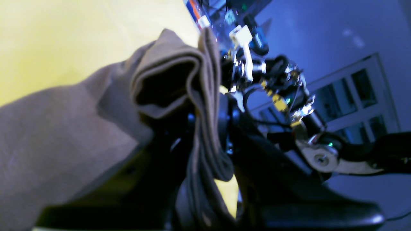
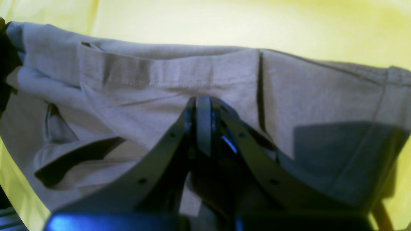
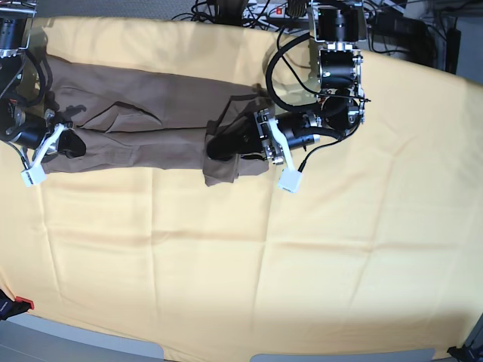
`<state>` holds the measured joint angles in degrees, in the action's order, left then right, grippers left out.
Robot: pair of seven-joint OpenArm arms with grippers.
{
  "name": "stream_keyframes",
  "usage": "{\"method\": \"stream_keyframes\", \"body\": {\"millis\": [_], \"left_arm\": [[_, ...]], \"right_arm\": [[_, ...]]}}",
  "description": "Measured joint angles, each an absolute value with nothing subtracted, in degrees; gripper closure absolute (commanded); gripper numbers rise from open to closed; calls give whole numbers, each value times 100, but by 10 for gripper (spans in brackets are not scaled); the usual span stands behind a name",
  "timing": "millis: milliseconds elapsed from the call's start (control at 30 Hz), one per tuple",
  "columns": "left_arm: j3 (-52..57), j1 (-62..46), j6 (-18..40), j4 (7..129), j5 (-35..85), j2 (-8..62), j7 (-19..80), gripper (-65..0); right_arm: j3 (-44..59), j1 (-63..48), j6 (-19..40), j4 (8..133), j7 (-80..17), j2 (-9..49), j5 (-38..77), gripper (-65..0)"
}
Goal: Fold the T-shirt properly
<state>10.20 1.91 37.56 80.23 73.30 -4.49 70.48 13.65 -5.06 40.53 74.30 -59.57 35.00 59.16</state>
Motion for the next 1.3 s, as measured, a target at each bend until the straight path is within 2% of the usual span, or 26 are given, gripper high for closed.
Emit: {"method": "stream_keyframes", "body": {"millis": [100,167,200,300,467,567,600,633,700,733,867,1033,1300], "left_arm": [[1017,189,3754,8023,7481,-541,7052,-224],[1020,189,3752,8025,7673,-558,7048,-358],[1020,191,3710,8023,7826,-565,7072,-392],[958,191,3336,8025,8388,-587,7207,-405],[624,191,3330,8025,8359,-587,7688,-404],[558,191,3568,8025,8359,-587,7841,-395],[574,191,3688,8025,8357,-587,7870,-360],[589,191,3844,8025,8357,-585,7850,-287],[615,191,3966,8027,8361,-585,7848,-56],[648,191,3968,8027,8359,-587,7850,0],[805,191,3955,8027,8359,-589,7863,0],[1216,191,3955,8027,8359,-589,7863,0],[1806,283,3957,8027,8361,-226,7841,0]], "right_arm": [[1365,-499,4053,7430,-6023,3500,5940,-11],[1365,-495,4060,7430,-6049,3500,5946,-99],[1365,-495,4069,7435,-6066,3500,5999,-133],[1365,-493,4075,7437,-6088,3496,6049,-180],[1365,-497,4051,7435,-6108,3505,6300,-181],[1361,-473,4027,7430,-6191,3522,6425,-181],[1361,-456,4012,7424,-6219,3533,6482,-181],[1367,-421,4012,7422,-6274,3553,6547,-185],[1422,-274,3988,7404,-6440,3583,6689,-220],[1503,-178,4010,7393,-6528,3586,6751,-249],[2174,248,3988,7369,-6768,3621,6987,-350],[3203,541,3988,7387,-7269,3715,7540,-352],[4023,-556,3988,7380,-7360,3695,7511,-352]]}}
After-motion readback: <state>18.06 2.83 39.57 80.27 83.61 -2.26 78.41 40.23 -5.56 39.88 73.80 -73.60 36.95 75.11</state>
